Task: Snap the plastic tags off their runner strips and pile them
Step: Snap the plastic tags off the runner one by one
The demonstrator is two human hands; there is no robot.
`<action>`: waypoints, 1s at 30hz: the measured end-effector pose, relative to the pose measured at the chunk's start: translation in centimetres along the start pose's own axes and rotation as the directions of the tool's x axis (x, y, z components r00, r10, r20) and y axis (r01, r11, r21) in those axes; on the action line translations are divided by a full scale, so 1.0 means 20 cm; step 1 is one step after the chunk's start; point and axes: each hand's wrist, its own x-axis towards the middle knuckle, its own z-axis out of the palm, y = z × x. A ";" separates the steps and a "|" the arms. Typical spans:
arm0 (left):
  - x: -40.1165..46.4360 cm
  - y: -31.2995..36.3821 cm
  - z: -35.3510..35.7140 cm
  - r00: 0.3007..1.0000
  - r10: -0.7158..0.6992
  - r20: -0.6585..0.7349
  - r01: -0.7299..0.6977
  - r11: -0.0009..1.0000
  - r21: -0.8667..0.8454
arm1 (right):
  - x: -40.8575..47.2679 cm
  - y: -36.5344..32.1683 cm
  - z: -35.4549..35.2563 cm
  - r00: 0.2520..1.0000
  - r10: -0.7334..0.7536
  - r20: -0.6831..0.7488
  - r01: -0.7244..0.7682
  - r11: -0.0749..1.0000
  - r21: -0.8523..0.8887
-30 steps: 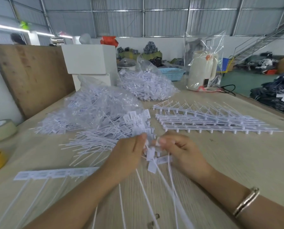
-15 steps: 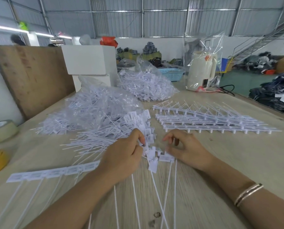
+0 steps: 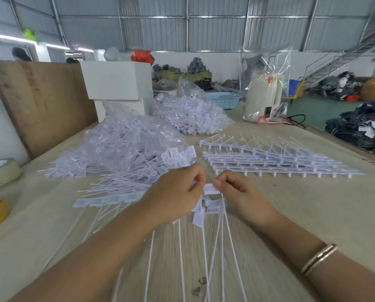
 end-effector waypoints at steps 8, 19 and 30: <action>-0.07 -0.06 0.03 0.991 0.097 -0.092 -0.065 0.952 0.298 | 0.00 0.00 0.02 0.975 0.023 0.219 -0.024 1.000 0.003; -0.06 -0.05 0.07 0.980 -0.041 -0.193 0.021 0.994 -0.103 | -0.01 -0.01 0.05 0.972 -0.222 0.073 0.234 0.917 -0.323; -0.05 0.02 0.08 0.971 -0.165 -0.173 0.059 0.866 -0.497 | -0.04 -0.06 0.06 0.937 -0.348 -0.034 0.335 0.921 -0.200</action>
